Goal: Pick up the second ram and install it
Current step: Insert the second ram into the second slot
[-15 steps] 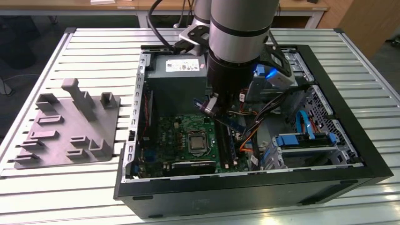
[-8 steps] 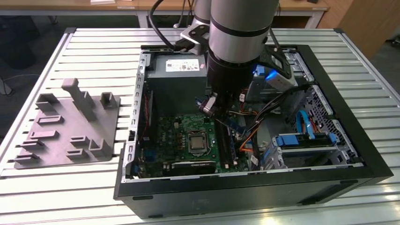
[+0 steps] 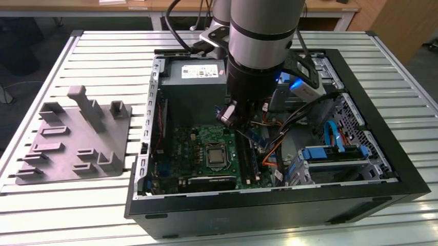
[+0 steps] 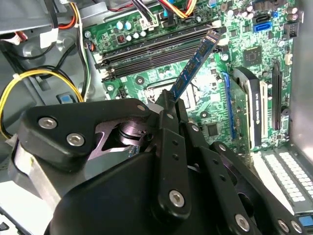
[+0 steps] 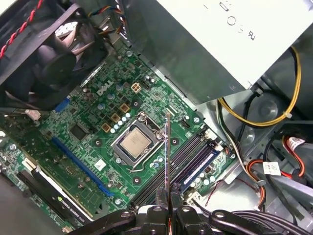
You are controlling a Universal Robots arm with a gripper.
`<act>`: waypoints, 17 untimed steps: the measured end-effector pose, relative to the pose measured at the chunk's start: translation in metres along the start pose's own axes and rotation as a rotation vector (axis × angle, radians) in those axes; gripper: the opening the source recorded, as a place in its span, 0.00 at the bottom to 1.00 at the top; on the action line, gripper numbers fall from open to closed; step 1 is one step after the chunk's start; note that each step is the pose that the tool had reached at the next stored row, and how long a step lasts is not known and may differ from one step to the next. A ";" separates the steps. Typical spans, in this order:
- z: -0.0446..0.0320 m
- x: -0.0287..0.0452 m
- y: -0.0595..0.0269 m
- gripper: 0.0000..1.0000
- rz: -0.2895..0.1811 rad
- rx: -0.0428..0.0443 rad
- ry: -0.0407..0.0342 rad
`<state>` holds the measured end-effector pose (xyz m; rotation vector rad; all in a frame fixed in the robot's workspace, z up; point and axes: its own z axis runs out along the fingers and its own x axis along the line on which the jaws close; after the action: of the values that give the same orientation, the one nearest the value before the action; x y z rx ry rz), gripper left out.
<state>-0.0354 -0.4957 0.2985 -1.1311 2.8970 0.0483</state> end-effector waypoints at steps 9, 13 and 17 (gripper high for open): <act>0.0007 0.0000 0.0000 0.14 0.116 0.0047 -0.0020; 0.0011 0.0000 0.0000 0.14 0.172 0.0069 -0.0029; 0.0014 0.0001 0.0000 0.14 0.223 0.0090 -0.0039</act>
<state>-0.0353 -0.4957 0.2971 -0.8011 3.0017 0.0425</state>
